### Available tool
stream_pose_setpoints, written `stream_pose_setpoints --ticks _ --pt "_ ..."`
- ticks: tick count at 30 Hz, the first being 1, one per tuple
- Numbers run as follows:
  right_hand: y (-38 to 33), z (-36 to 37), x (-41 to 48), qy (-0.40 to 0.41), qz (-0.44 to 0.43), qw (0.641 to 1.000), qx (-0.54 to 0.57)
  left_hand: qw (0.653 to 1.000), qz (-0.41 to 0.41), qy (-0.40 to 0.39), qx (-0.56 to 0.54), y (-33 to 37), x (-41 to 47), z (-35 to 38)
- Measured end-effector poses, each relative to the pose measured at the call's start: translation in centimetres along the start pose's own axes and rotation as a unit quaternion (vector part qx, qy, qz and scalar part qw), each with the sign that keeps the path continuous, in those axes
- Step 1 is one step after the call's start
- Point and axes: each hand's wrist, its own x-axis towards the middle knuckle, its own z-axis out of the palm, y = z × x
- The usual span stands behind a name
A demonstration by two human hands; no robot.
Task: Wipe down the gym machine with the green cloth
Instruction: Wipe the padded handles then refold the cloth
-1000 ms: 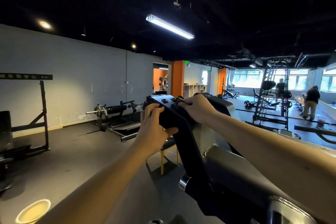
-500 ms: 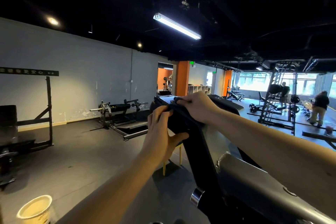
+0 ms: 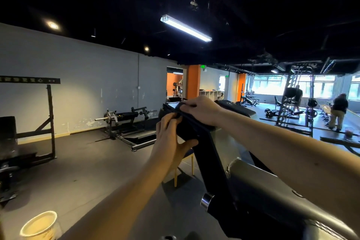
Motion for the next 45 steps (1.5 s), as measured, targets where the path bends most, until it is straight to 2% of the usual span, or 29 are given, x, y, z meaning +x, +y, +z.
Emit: stream_pose_setpoints --ticks 4,7,12,17,23,27,29,37,42,45 --pt "3.0 -1.0 -5.8 0.041 -0.019 0.999 0.025 0.997 0.038 0.018 0.068 0.0 -0.4 -0.1" --pt "5.6 -1.1 -9.8 0.051 -0.030 0.996 0.071 0.998 0.013 0.009 0.057 0.2 -0.1 0.2" --pt "5.7 -0.2 -9.6 0.102 -0.012 0.988 0.118 0.998 0.020 0.020 0.056 0.0 -0.3 0.8" --pt "3.1 0.0 -3.2 0.085 -0.014 0.996 0.032 0.997 0.046 0.045 0.048 -0.6 -0.5 1.2" --pt "1.8 -0.1 1.6 0.084 0.020 0.996 0.019 0.999 0.034 0.026 0.032 -0.5 -0.3 1.0" --pt "0.7 -0.1 -0.5 0.027 0.033 0.999 0.017 1.000 0.000 0.012 -0.009 -0.2 -0.5 0.5" --pt "0.3 0.0 -2.5 -0.002 0.035 0.999 0.001 0.999 0.016 0.007 0.028 0.0 -0.5 0.3" --pt "4.8 0.1 -11.1 0.075 -0.037 0.996 0.019 0.998 0.010 0.008 0.054 0.4 -0.4 0.3" --pt "5.1 -0.4 -8.1 0.083 0.043 0.993 0.069 0.999 0.005 0.004 0.052 -0.1 -0.2 0.6" --pt "4.8 -0.6 -3.5 0.067 0.087 0.993 0.052 0.999 0.009 0.008 0.048 -0.4 -0.3 0.6"
